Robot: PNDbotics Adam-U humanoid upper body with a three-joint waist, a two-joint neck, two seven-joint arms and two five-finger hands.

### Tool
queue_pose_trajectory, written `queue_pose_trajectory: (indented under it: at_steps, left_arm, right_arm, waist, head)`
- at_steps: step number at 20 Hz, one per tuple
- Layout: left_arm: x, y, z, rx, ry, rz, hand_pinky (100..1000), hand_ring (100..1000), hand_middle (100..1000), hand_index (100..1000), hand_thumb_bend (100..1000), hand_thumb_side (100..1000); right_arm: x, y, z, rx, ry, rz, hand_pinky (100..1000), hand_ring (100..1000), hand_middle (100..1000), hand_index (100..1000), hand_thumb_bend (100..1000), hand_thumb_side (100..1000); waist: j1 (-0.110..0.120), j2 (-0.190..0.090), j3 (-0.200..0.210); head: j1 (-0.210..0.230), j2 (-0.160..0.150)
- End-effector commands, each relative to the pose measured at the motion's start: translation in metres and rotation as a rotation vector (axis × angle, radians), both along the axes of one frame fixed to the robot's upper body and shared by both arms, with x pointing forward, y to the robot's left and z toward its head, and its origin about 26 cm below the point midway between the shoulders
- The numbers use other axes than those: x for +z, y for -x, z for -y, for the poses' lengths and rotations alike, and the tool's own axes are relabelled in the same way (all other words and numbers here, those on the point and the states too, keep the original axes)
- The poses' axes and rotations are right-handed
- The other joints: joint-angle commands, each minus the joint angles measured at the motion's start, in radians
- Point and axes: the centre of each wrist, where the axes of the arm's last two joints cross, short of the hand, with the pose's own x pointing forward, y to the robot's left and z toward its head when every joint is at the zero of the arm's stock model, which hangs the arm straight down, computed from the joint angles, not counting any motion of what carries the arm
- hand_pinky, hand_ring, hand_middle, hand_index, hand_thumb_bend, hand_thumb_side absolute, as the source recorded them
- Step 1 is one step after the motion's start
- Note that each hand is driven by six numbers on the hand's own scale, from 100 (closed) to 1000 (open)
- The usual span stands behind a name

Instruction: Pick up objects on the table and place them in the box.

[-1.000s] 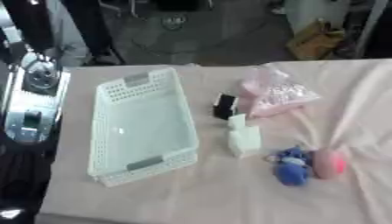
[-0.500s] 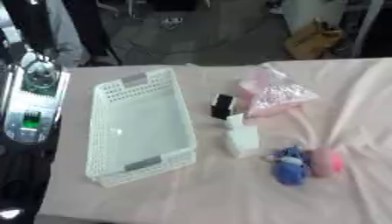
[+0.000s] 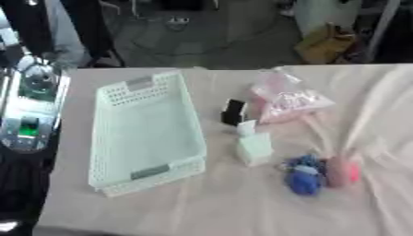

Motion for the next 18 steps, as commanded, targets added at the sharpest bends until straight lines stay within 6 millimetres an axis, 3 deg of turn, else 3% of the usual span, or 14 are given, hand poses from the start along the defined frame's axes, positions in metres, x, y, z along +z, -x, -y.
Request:
queue_pose_trajectory:
  at_steps: [1,11,18]
  left_arm:
    - [0.012,0.003,0.000,0.000,-0.036,0.030,825,956,942,994,100,1000]
    - [0.012,0.003,0.002,-0.013,-0.045,0.024,825,956,942,993,100,1000]
    - [0.013,0.003,0.004,-0.024,-0.050,0.022,824,957,940,988,100,1000]
  right_arm:
    - [0.010,0.003,-0.005,-0.024,0.176,-0.067,898,900,907,868,124,1000]
    - [-0.007,0.002,-0.012,-0.081,0.558,-0.335,906,898,890,887,191,1000]
    - [-0.023,0.003,-0.015,-0.105,0.676,-0.614,905,914,895,873,189,958]
  waist:
    - [-0.023,-0.027,0.005]
    - [-0.030,-0.025,0.018]
    - [-0.036,-0.024,0.029]
  head:
    - [-0.006,-0.015]
    - [-0.022,-0.019]
    - [-0.036,-0.018]
